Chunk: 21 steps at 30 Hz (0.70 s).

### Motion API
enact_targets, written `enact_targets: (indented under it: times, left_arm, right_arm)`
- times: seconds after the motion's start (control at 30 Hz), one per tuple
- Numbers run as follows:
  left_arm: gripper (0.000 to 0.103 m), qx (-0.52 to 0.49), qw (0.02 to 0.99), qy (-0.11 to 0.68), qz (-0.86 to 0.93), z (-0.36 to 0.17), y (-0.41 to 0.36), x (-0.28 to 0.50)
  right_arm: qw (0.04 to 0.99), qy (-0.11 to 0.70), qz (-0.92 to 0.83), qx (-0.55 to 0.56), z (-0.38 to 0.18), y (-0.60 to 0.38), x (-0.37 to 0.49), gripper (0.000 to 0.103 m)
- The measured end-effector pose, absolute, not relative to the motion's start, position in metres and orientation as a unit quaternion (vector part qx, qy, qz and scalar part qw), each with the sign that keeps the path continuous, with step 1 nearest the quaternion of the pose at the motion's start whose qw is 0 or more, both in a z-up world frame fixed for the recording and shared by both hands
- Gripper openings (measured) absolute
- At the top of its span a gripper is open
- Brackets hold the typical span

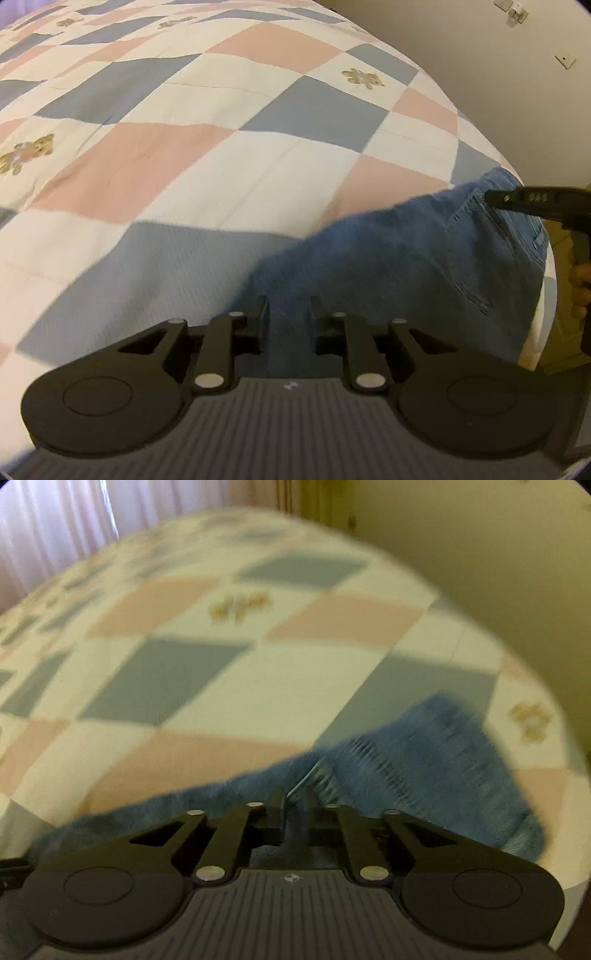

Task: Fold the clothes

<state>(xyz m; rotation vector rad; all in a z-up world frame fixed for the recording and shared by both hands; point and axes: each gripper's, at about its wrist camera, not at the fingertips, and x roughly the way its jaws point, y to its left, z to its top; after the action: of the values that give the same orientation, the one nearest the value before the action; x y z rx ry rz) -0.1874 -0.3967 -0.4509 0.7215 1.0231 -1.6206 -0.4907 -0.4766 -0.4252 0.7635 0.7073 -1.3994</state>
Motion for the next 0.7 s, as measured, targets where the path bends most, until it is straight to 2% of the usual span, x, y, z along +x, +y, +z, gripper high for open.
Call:
enact_targets:
  times: [0.07,0.1,0.13,0.2,0.27,0.33,0.4,0.5,0.67,0.7]
  left_arm:
    - [0.020,0.316,0.522,0.436,-0.661,-0.456,-0.385,-0.195]
    - [0.020,0.330,0.528,0.439,-0.648,-0.463,-0.377,-0.200]
    - [0.020,0.337,0.536,0.435,-0.640,-0.466,-0.371,-0.203]
    - [0.020,0.357,0.555,0.421,-0.623,-0.456,-0.359,-0.207]
    - [0.020,0.355,0.572,0.418,-0.610,-0.436,-0.345,-0.206]
    - [0.030,0.350,0.586,0.422,-0.597,-0.410,-0.328,-0.201]
    - [0.033,0.352,0.605,0.421,-0.577,-0.379,-0.308,-0.197]
    - [0.043,0.345,0.628,0.421,-0.556,-0.334,-0.277,-0.186]
    - [0.046,0.342,0.677,0.416,-0.502,-0.279,-0.240,-0.165]
    - [0.050,0.337,0.686,0.414,-0.494,-0.267,-0.233,-0.160]
  right_arm:
    - [0.632,0.311,-0.619,0.346,-0.426,-0.469,-0.504,0.024]
    - [0.620,0.328,-0.617,0.357,-0.433,-0.468,-0.510,0.037]
    - [0.610,0.351,-0.607,0.369,-0.443,-0.467,-0.513,0.042]
    - [0.605,0.377,-0.599,0.364,-0.452,-0.458,-0.516,0.042]
    - [0.617,0.380,-0.590,0.356,-0.437,-0.447,-0.514,0.042]
    - [0.636,0.361,-0.579,0.361,-0.410,-0.429,-0.511,0.044]
    - [0.653,0.349,-0.563,0.367,-0.380,-0.405,-0.504,0.056]
    - [0.680,0.354,-0.528,0.365,-0.347,-0.378,-0.478,0.065]
    - [0.708,0.380,-0.464,0.373,-0.318,-0.336,-0.440,0.067]
    - [0.711,0.387,-0.454,0.371,-0.314,-0.328,-0.431,0.067]
